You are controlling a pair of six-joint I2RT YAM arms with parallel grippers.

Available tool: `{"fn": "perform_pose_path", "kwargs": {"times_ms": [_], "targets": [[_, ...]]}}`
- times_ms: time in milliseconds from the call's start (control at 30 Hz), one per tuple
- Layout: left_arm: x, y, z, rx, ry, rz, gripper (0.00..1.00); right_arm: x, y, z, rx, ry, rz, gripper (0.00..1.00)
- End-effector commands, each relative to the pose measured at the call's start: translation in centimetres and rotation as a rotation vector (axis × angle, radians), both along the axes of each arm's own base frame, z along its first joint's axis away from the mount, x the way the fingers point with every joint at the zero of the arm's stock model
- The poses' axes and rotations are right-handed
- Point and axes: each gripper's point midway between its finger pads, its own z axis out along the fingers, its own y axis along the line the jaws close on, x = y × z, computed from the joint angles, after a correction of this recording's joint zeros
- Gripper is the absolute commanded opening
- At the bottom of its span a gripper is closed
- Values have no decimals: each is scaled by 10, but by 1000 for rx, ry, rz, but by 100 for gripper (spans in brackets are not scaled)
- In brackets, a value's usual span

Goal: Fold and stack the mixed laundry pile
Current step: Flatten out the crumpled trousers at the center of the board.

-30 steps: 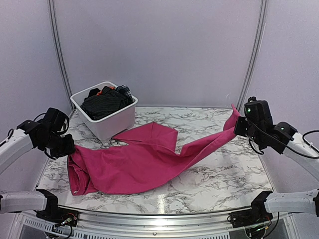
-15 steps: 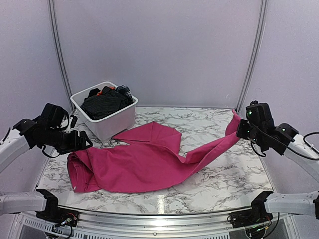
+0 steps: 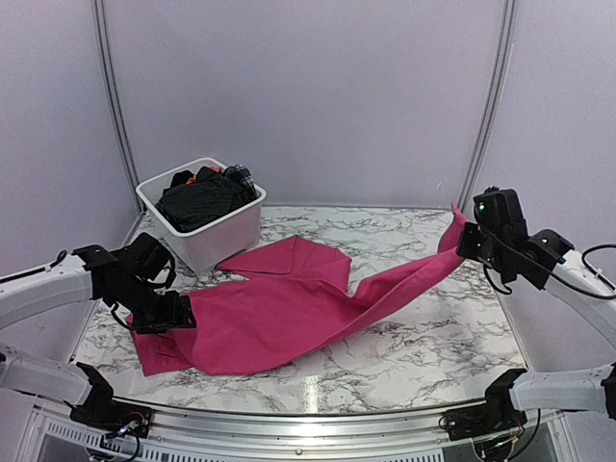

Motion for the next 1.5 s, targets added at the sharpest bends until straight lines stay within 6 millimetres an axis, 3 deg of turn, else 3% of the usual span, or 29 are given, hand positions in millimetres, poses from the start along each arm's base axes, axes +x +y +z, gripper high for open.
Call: {"fn": "perform_pose_path", "kwargs": {"times_ms": [0, 167, 233, 300, 400, 567, 667, 733, 800, 967, 1033, 1100, 1200, 1400, 1467], "targets": [[32, 8, -24, 65, -8, 108, 75, -7, -20, 43, 3, -113, -83, 0], [71, 6, -47, 44, 43, 138, 56, -23, -28, 51, 8, -127, -76, 0], [87, -9, -49, 46, 47, 82, 55, -29, -24, 52, 32, -125, -40, 0], [89, -30, -56, 39, 76, -8, 53, -32, -12, 58, 64, -143, 47, 0], [69, -74, -72, 46, 123, -185, 49, -39, 5, 74, 134, -195, 167, 0], [4, -149, -95, 79, 188, -544, 43, -63, 17, 130, 240, -397, 299, 0], [-36, -171, -97, 105, 200, -724, 43, -69, 18, 153, 249, -456, 333, 0], [-46, -167, -92, 94, 202, -737, 41, -67, 27, 161, 256, -465, 378, 0], [-35, -150, -82, 90, 170, -680, 39, -62, 37, 167, 262, -472, 417, 0], [36, -88, -38, -17, 47, -369, 37, -41, 57, 181, 283, -522, 476, 0], [61, -72, -15, -49, -21, -294, 44, -24, 67, 183, 279, -532, 490, 0], [75, -65, 4, -75, -78, -262, 59, -8, 75, 188, 267, -565, 498, 0], [81, -61, 23, -96, -132, -244, 68, 19, 83, 189, 202, -591, 485, 0], [72, -61, 34, -121, -186, -291, 87, 88, 76, 151, 59, -496, 323, 0], [64, -60, 28, -114, -175, -317, 90, 106, 62, 139, 53, -449, 232, 0]]}}
